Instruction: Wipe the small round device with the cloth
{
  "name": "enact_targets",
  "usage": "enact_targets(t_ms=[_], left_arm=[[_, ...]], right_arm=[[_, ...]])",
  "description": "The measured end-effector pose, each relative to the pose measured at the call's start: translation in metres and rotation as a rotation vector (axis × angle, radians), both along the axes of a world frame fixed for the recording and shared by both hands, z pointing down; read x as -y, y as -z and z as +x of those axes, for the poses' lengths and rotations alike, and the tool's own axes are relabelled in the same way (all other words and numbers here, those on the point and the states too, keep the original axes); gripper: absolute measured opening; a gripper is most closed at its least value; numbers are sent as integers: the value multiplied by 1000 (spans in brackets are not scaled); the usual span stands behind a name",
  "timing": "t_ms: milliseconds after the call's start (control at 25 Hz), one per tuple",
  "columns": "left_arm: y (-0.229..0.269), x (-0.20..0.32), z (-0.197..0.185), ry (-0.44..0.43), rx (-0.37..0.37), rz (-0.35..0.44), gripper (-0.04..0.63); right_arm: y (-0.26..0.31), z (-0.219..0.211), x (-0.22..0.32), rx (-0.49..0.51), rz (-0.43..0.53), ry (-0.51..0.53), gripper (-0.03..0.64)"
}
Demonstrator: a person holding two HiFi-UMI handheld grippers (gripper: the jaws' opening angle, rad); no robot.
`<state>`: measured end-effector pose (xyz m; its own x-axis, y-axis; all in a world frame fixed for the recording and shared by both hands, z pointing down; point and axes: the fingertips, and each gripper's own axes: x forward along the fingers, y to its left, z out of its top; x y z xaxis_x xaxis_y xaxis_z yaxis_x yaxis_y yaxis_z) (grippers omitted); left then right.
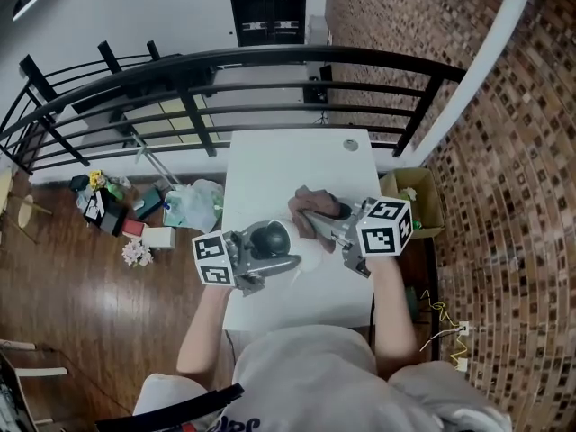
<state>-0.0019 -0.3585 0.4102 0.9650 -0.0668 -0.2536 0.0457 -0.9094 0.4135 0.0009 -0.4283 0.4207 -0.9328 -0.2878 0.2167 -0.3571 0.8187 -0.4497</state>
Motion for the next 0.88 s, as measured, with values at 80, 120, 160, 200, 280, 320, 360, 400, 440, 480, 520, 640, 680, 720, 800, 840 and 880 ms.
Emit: enact_targets(t_ms=[80, 120, 160, 200, 280, 320, 360, 400, 440, 480, 520, 640, 680, 720, 800, 840, 880], left_arm=[[7, -14, 7, -69, 11, 46, 351], [8, -19, 8, -93, 11, 53, 351], [8, -22, 8, -109, 6, 52, 351], [8, -23, 7, -116, -3, 47, 351], [7, -24, 5, -112, -28, 31, 351], [6, -23, 3, -101, -35, 22, 351], [3, -19, 2, -82, -33, 13, 351], [-1, -13, 1, -51, -20, 2, 351], [-8, -4, 0, -10, 3, -10, 351], [-15, 6, -3, 36, 27, -25, 353], [-22, 17, -8, 84, 46, -46, 353], [-34, 50, -27, 211, 33, -142, 352], [-34, 58, -32, 238, 11, -171, 351], [-33, 63, -36, 257, -9, -191, 351], [-29, 67, -39, 269, -38, -203, 351], [-26, 66, -37, 264, -44, -199, 351], [-24, 64, -33, 257, -42, -193, 351]], right_arm=[[-5, -2, -6, 60, -67, 53, 29], [-6, -2, -9, 89, -92, 77, 29], [-6, -3, -11, 109, -111, 96, 29], [-7, -4, -13, 119, -123, 108, 28], [-10, -6, -14, 121, -137, 115, 29], [-12, -7, -13, 117, -135, 110, 28], [-12, -8, -11, 111, -126, 98, 28], [-11, -7, -9, 105, -109, 81, 29], [-8, -4, -6, 105, -88, 62, 29], [-2, -1, -5, 111, -65, 49, 29], [7, 3, -4, 118, -37, 45, 29], [33, 11, -10, 96, 57, 71, 29], [38, 11, -13, 80, 77, 86, 29], [40, 8, -17, 68, 86, 104, 29], [34, -1, -24, 55, 86, 133, 29], [29, -6, -26, 49, 89, 140, 29], [25, -11, -27, 42, 97, 140, 29]])
